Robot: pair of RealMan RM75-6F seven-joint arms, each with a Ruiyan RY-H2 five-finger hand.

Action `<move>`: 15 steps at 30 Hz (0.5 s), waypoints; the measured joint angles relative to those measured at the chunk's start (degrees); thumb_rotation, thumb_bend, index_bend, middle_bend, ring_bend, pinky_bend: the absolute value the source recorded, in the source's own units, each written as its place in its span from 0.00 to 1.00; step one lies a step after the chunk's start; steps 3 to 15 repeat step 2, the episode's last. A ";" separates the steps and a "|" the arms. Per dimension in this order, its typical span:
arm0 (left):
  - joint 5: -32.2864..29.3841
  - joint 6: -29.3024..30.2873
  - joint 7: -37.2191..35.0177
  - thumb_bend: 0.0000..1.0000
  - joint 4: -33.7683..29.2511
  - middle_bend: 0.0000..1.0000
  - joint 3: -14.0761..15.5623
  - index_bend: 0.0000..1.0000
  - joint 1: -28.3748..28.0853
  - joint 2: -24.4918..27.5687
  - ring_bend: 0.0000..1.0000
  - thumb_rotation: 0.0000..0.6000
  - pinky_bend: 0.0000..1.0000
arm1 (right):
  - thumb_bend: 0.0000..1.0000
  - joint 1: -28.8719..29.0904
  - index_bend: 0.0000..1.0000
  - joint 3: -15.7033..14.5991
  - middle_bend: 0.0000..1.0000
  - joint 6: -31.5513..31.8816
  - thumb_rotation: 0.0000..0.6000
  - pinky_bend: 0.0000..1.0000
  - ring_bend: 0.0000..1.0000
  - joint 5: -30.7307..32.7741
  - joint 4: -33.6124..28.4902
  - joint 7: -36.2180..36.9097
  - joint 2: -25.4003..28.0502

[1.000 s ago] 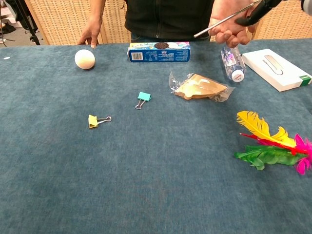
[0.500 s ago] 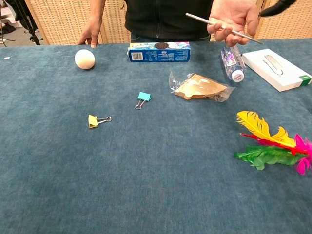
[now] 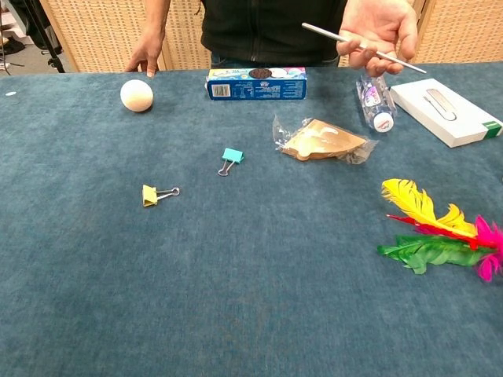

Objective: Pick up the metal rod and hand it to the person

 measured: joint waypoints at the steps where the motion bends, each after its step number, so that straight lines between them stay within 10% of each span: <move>1: -0.24 0.28 0.77 0.14 -0.02 0.00 -0.13 0.00 0.09 -0.37 0.00 1.00 0.00 | 0.00 -1.05 0.17 -0.74 0.00 1.45 1.00 0.00 0.00 -1.14 1.97 1.03 -0.75; 15: -0.57 0.62 1.56 0.14 -0.04 0.00 -0.34 0.00 0.20 -0.94 0.00 1.00 0.00 | 0.00 -2.54 0.16 -1.69 0.00 3.45 1.00 0.00 0.00 -2.60 4.59 2.68 -1.81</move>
